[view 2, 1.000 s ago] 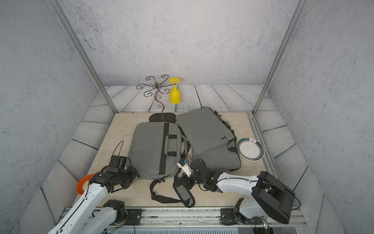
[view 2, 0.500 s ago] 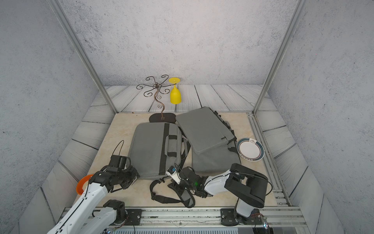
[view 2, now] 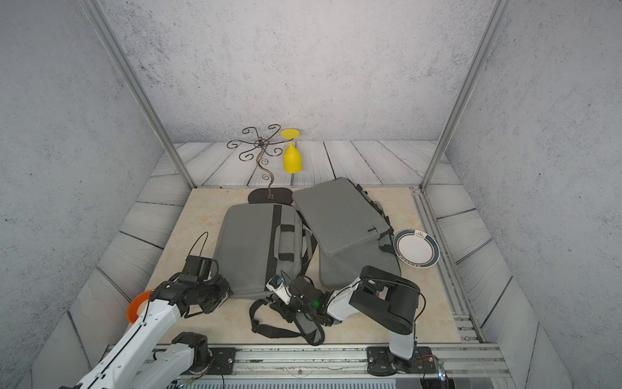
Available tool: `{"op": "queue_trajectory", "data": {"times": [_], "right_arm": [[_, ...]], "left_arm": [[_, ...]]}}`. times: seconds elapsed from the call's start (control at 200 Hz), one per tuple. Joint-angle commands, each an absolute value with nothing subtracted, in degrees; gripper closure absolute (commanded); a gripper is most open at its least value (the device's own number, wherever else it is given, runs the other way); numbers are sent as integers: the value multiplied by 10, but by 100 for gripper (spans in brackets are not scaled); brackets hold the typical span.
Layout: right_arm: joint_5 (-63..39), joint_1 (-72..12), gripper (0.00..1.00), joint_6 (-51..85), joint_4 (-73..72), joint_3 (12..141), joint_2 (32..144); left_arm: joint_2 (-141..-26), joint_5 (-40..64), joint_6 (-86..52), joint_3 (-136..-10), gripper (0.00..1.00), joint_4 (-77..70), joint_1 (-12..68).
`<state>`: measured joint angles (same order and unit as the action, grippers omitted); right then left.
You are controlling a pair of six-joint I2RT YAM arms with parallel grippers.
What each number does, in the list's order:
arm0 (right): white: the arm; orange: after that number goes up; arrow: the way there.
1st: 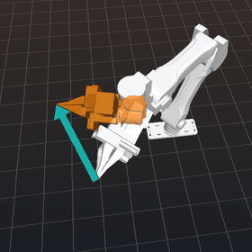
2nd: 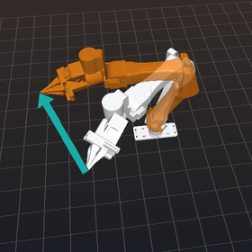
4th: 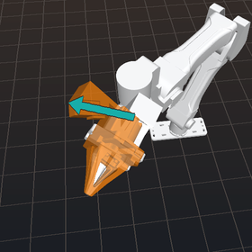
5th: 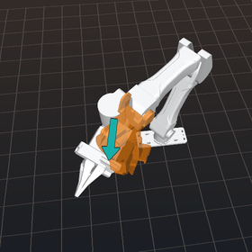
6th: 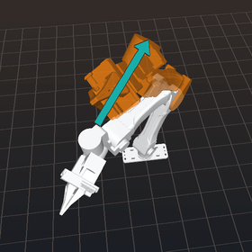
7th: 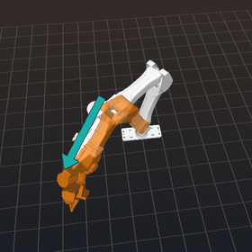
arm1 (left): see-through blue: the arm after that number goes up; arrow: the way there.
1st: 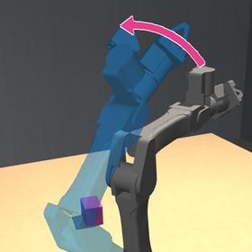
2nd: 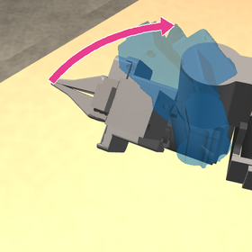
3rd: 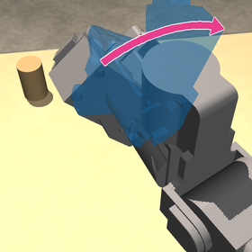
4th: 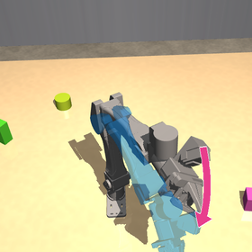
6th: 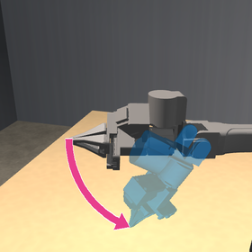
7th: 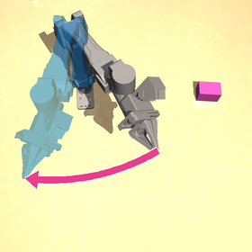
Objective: Open the zippered laptop bag and take out the laptop
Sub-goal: Unzip the zipper on the zippered laptop bag.
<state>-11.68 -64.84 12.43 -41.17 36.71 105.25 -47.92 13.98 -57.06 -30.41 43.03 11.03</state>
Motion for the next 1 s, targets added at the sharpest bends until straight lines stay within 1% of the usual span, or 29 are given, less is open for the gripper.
{"op": "queue_trajectory", "data": {"times": [0.0,0.145,0.235,0.375,0.585,0.751,0.911,0.966,0.996], "right_arm": [[-120,-652,69,134,-430,385,1075],[-94,-653,69,149,-449,383,1080],[-91,-653,71,158,-458,377,1076],[-91,-653,83,170,-471,367,1065],[-90,-653,87,183,-470,345,1044],[-84,-653,92,180,-463,330,1025],[-79,-653,94,177,-456,320,1006],[-78,-653,98,177,-453,318,999],[-77,-652,98,176,-450,317,997]], "left_arm": [[-481,165,-552,-322,100,434,113],[-483,166,-551,-321,100,434,113],[-481,164,-549,-321,100,438,112],[-480,159,-544,-321,100,445,113],[-481,149,-535,-328,100,453,113],[-486,144,-528,-333,100,454,113],[-488,141,-525,-334,100,454,113],[-488,139,-523,-334,100,454,113],[-488,138,-523,-334,100,454,113]]}}
